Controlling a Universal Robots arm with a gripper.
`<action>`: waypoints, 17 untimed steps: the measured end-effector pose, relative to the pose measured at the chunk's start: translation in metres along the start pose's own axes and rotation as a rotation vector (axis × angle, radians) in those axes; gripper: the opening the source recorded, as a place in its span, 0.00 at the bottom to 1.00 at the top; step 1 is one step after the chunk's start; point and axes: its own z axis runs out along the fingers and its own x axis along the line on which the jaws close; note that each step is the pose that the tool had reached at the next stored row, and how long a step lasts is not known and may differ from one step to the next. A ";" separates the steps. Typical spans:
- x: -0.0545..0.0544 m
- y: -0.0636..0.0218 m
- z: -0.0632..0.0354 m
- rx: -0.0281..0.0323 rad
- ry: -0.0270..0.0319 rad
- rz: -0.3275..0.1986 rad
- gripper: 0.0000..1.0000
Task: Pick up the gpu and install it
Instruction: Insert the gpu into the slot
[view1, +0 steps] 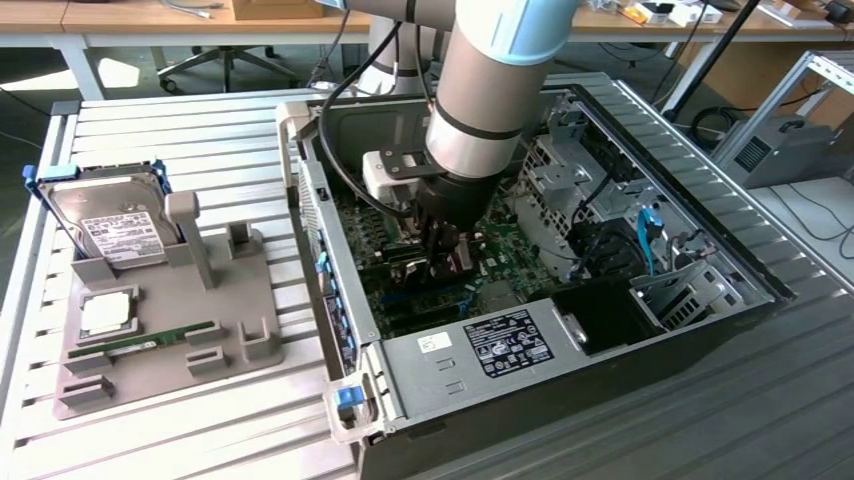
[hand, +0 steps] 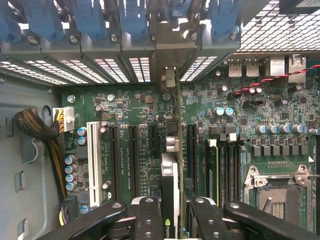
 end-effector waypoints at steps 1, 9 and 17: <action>0.000 0.0000 0.0000 0.0000 0.0000 0.000 0.27; 0.000 0.0000 0.0005 0.0001 -0.0003 0.012 0.27; 0.000 0.0000 0.0006 0.0006 -0.0017 0.041 0.27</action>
